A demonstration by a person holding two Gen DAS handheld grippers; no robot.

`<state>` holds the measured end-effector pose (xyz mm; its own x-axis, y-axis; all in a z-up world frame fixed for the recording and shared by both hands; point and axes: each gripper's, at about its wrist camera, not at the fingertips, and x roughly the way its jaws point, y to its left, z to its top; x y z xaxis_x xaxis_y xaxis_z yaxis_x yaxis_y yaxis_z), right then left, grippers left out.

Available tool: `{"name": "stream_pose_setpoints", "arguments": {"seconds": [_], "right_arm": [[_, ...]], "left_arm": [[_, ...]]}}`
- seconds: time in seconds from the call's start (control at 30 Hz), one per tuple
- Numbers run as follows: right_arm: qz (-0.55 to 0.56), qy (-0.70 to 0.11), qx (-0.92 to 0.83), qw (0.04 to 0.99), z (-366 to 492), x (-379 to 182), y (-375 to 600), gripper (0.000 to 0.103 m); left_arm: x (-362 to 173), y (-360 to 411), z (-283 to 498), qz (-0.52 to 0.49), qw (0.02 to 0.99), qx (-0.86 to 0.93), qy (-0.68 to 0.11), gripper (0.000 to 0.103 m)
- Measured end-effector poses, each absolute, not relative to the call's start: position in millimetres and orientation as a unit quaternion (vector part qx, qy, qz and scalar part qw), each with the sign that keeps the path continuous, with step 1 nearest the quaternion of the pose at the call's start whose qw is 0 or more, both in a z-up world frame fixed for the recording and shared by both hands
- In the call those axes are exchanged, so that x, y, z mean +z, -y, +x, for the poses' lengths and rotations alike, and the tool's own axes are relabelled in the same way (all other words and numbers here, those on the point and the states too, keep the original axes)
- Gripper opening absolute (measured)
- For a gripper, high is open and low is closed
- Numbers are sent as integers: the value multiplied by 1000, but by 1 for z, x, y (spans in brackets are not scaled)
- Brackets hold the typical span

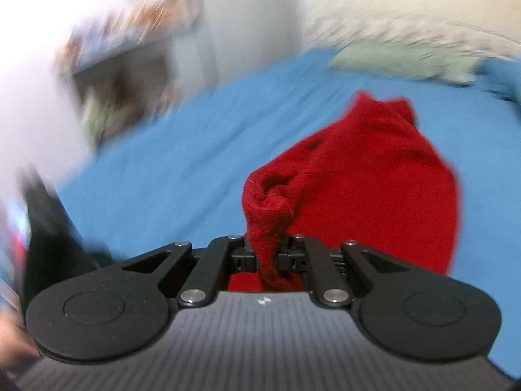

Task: Fold small clothes

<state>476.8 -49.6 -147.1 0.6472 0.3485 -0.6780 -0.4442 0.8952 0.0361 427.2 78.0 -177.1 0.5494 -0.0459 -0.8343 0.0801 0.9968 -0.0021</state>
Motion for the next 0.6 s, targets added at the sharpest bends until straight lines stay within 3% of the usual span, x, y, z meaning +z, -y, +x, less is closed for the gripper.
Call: {"name": "stream_pose_setpoints", "arguments": {"seconds": [0.1, 0.17, 0.23, 0.27, 0.43, 0.6], "right_arm": [[-125, -368, 222, 894, 469, -188, 25, 23], [-128, -348, 213, 904, 462, -188, 23, 33], [-128, -334, 228, 906, 453, -177, 27, 78], [-134, -317, 234, 909, 446, -170, 31, 84], [-120, -237, 232, 936, 393, -130, 84, 91], [-126, -242, 171, 947, 343, -147, 129, 91]], "left_arm": [[-193, -92, 410, -2, 887, -38, -461, 96], [-194, -92, 401, -1, 895, -41, -444, 96], [-193, -90, 396, 7, 897, -49, -439, 96], [-190, -89, 396, 10, 897, -57, -438, 96], [-174, -92, 387, -3, 903, -100, -417, 96], [-169, -88, 384, -25, 906, -118, -406, 96]]}}
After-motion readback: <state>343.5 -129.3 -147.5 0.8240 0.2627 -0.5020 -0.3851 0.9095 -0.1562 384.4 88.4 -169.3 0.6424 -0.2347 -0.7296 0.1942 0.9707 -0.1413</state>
